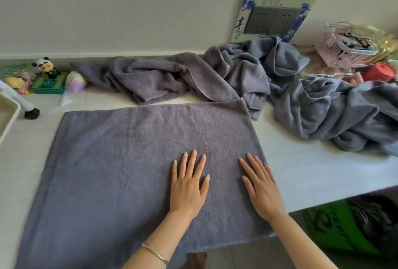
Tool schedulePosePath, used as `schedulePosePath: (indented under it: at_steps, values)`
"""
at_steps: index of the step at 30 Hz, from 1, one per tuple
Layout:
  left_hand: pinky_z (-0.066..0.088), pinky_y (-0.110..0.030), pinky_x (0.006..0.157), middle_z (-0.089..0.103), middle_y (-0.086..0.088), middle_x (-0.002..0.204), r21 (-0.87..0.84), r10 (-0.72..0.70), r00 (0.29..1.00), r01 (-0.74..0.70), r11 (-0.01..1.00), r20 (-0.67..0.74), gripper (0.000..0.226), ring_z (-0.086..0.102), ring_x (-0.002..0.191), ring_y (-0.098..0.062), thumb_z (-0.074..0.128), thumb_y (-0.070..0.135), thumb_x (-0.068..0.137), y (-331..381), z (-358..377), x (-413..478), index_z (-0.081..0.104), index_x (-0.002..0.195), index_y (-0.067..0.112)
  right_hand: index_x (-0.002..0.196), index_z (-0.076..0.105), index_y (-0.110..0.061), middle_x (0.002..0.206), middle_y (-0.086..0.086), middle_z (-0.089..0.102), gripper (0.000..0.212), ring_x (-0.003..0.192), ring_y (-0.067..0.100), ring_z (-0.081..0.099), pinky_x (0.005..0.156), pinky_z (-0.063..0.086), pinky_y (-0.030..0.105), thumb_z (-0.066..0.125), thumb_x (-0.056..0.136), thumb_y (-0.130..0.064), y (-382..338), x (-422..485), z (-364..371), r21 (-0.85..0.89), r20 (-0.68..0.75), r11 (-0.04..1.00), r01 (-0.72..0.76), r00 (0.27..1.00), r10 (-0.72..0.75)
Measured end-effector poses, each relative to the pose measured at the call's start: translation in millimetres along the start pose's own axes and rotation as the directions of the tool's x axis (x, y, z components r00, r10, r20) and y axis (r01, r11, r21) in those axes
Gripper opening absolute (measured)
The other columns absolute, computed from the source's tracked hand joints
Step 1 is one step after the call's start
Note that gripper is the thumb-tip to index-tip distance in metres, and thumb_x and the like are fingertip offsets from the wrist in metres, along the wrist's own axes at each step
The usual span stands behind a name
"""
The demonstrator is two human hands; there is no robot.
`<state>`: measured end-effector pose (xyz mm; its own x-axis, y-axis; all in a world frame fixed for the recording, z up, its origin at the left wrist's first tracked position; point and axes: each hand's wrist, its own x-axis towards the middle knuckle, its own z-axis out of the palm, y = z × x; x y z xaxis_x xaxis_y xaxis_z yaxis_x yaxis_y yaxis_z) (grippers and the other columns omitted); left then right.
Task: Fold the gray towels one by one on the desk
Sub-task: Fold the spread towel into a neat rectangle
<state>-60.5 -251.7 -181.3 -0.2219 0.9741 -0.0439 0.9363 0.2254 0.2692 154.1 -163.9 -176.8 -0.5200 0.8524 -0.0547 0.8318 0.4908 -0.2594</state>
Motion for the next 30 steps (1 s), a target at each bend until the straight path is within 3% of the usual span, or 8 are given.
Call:
schedulePosePath:
  at_steps: [4,8,13,17,20,24,27,30]
  values:
    - [0.023,-0.052,0.114,0.039,-0.007,0.148,0.028,-0.009,1.0,0.008,1.0,0.009,0.055,0.037,0.136,-0.03,0.026,0.045,0.095,-3,-6,1,0.042,0.142,0.022,0.147,0.018,-0.039,0.156,-0.01,0.017,0.058,0.145,0.01,0.009,0.119,0.003,0.031,0.01,0.093,-0.059,29,-48,-11,0.106,-0.02,0.975,-0.194,0.98,0.198]
    - [0.026,-0.054,0.108,0.04,-0.008,0.147,0.02,0.011,0.995,-0.013,1.0,0.095,0.057,0.039,0.135,-0.032,0.025,0.045,0.094,9,-6,-20,0.041,0.142,0.021,0.14,0.042,-0.023,0.141,-0.003,0.046,0.05,0.133,0.018,0.037,0.113,0.027,0.039,0.045,0.095,-0.044,18,-65,-19,0.295,-0.086,0.907,-0.301,0.937,0.339]
    - [0.03,-0.055,0.105,0.043,-0.007,0.146,0.01,0.037,0.988,-0.039,0.999,0.151,0.057,0.042,0.133,-0.031,0.025,0.045,0.093,14,-5,-44,0.041,0.142,0.021,0.13,0.05,-0.011,0.122,0.008,0.058,0.045,0.108,0.025,0.054,0.094,0.043,0.036,0.06,0.091,-0.031,-1,-52,-39,0.541,0.112,0.636,-0.55,0.797,0.594]
    - [-0.005,-0.039,0.115,0.006,-0.002,0.159,-0.056,0.065,0.983,-0.056,0.997,0.171,0.072,0.005,0.147,-0.022,-0.006,0.055,0.086,2,-13,-53,0.008,0.15,0.025,0.118,0.058,-0.013,0.105,0.004,0.066,0.031,0.094,0.02,0.062,0.078,0.047,0.025,0.061,0.09,-0.027,-9,-42,-67,0.533,0.231,0.679,-0.505,0.859,0.457]
    - [-0.001,-0.03,0.117,0.0,0.002,0.16,-0.291,-0.021,0.994,0.052,0.955,0.11,0.06,0.001,0.146,-0.017,0.011,0.052,0.098,-10,-32,-55,0.01,0.151,0.026,0.118,0.061,-0.014,0.108,0.007,0.07,0.026,0.091,0.015,0.066,0.071,0.051,0.019,0.057,0.093,-0.018,-38,-32,-103,0.745,0.345,0.467,-0.475,0.875,0.34]
    - [0.007,-0.034,0.117,0.012,0.001,0.159,-0.533,-0.289,0.955,0.212,0.819,-0.064,0.051,0.01,0.145,-0.022,0.03,0.037,0.101,-43,-61,-57,0.022,0.15,0.023,0.113,0.065,-0.017,0.106,0.007,0.071,0.022,0.094,0.02,0.068,0.078,0.056,0.029,0.052,0.096,-0.017,-112,-11,-133,0.882,0.366,0.249,-0.401,0.914,0.178]
    - [0.01,-0.031,0.116,0.025,-0.004,0.155,-0.729,-0.422,0.903,0.238,0.642,-0.077,0.047,0.016,0.144,-0.019,0.029,0.031,0.102,-77,-80,-61,0.032,0.146,0.014,0.107,0.066,-0.018,0.106,0.007,0.068,0.019,0.095,0.017,0.063,0.088,0.051,0.031,0.05,0.097,-0.017,-186,3,-128,0.91,0.29,0.301,-0.286,0.957,0.031]
    - [0.015,-0.034,0.118,0.033,-0.007,0.151,-0.827,-0.554,0.828,0.249,0.504,-0.089,0.045,0.024,0.142,-0.02,0.025,0.028,0.104,-122,-97,-69,0.04,0.142,0.01,0.123,0.059,-0.02,0.105,-0.005,0.062,0.027,0.096,0.007,0.057,0.08,0.047,0.01,0.049,0.098,-0.021,-250,7,-106,0.842,0.32,0.505,-0.189,0.929,-0.186]
